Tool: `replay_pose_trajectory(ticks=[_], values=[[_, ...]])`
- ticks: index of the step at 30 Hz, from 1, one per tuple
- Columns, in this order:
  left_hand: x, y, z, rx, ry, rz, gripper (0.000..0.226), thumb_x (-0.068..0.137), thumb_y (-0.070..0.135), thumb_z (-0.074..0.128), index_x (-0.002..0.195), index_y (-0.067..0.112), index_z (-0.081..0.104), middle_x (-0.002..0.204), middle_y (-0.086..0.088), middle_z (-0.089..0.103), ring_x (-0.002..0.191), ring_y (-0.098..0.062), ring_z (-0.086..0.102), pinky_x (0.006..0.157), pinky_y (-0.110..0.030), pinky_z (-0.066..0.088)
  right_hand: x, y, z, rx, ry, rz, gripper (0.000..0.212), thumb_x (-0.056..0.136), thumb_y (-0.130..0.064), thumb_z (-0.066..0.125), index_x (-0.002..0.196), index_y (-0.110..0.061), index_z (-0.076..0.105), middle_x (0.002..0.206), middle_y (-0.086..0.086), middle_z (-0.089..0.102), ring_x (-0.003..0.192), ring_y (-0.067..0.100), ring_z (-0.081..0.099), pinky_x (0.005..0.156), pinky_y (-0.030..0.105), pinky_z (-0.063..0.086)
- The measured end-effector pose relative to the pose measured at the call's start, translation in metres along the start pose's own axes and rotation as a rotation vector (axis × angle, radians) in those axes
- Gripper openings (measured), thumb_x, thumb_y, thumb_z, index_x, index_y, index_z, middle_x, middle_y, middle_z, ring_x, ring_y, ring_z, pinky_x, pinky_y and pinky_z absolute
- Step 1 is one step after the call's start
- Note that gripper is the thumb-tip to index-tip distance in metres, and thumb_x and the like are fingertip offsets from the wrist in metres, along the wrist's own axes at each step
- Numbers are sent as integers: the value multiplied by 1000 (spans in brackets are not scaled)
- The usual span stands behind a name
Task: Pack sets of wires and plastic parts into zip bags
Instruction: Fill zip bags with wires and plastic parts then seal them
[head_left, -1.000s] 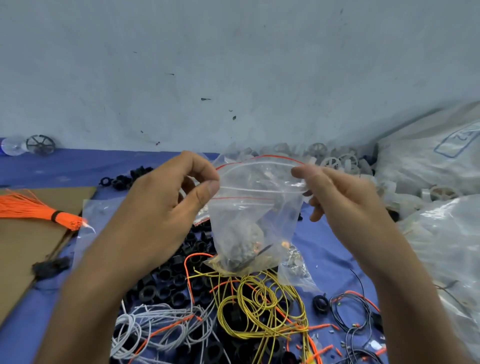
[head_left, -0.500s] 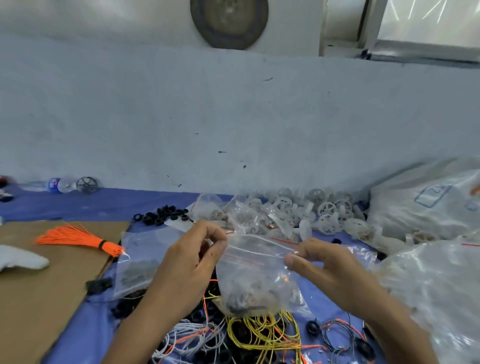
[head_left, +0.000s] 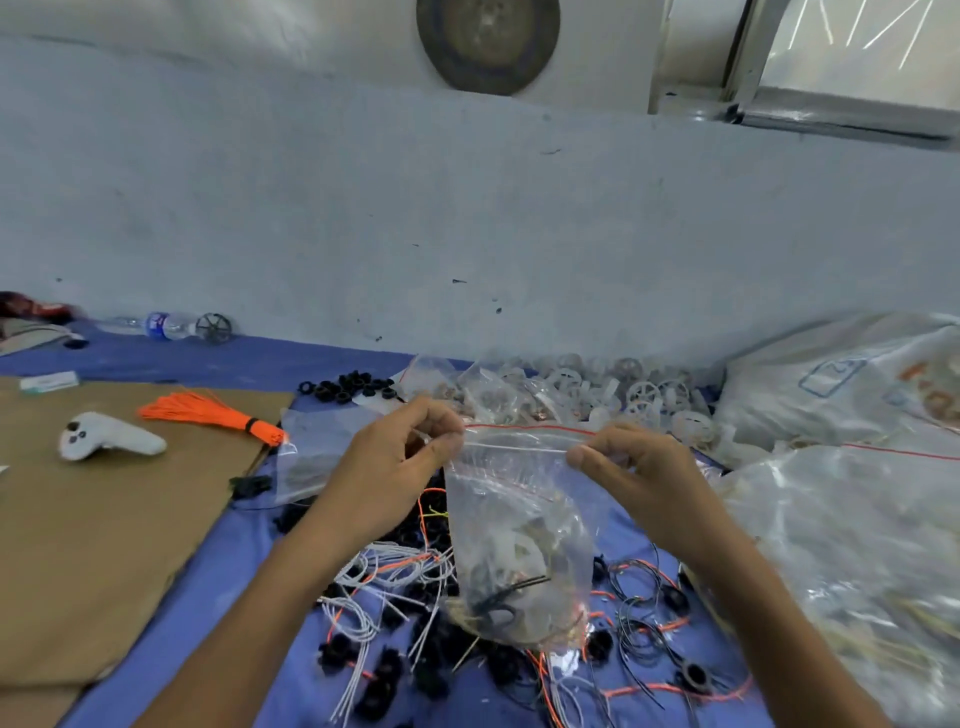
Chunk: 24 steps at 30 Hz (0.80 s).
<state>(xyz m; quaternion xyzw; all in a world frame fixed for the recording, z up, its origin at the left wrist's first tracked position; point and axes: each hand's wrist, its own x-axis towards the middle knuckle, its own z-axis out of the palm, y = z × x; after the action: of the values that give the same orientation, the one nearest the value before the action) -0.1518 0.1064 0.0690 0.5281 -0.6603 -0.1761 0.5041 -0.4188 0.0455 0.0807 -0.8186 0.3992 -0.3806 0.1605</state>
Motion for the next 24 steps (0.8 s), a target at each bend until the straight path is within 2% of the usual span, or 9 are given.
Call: replay_pose_trajectory(ticks=[2,5,8,12,16,18,20,22,24], values=[[-9,-5,2,-12,13,-9,12,92,26,69,90,38,66,88,14,66,72,-4,59,63,-12,42,-8,2,2,-23,-11,8,14,89,-33,68,75,-31,70,69,-14,56,65,0,53,62,11,35],[-18,-7,2,-13,1,-19,15,91,27,70,95,41,67,89,14,66,72,-5,59,63,-12,43,-14,3,2,-50,-32,25,17,91,-37,65,83,-25,73,77,-12,59,71,0,55,63,12,37],[-19,-8,1,-28,24,-15,19,91,26,70,99,42,64,90,13,65,64,-5,54,59,-15,44,-13,-3,-1,-62,-39,31,14,91,-40,65,79,-35,69,80,-16,61,75,-2,58,66,12,38],[-21,-7,9,-64,70,5,21,93,21,67,98,40,59,84,12,61,54,-5,42,50,-13,38,-7,-15,-3,-91,-41,5,6,88,-44,67,89,-38,66,93,-17,63,92,2,59,80,23,44],[-21,0,18,-98,60,31,24,93,17,65,98,39,56,78,12,57,52,-7,37,49,-19,36,10,-48,8,-254,-185,-134,51,82,-68,56,121,-37,60,119,-15,61,116,8,52,101,31,39],[-20,5,21,-115,37,31,25,93,16,65,98,39,55,78,12,58,54,-11,40,50,-27,39,21,-65,16,-367,-283,-194,46,82,-66,51,113,-34,65,111,-12,66,109,12,57,98,38,42],[-20,9,22,-125,26,37,26,94,15,65,97,39,55,78,14,58,55,-14,41,51,-30,39,29,-75,21,-348,-331,-217,27,86,-48,58,100,-28,70,97,-9,70,95,15,62,86,40,49],[-20,10,21,-124,32,46,26,94,16,65,97,40,55,78,16,58,53,-10,40,49,-24,37,34,-77,23,-324,-347,-210,18,87,-40,61,94,-25,70,91,-7,70,89,16,63,80,40,51],[-21,9,19,-128,39,49,26,93,18,67,96,40,56,78,17,58,52,-7,39,48,-19,36,36,-77,25,-346,-370,-219,19,88,-41,59,94,-25,68,92,-7,69,89,18,62,79,40,51]])
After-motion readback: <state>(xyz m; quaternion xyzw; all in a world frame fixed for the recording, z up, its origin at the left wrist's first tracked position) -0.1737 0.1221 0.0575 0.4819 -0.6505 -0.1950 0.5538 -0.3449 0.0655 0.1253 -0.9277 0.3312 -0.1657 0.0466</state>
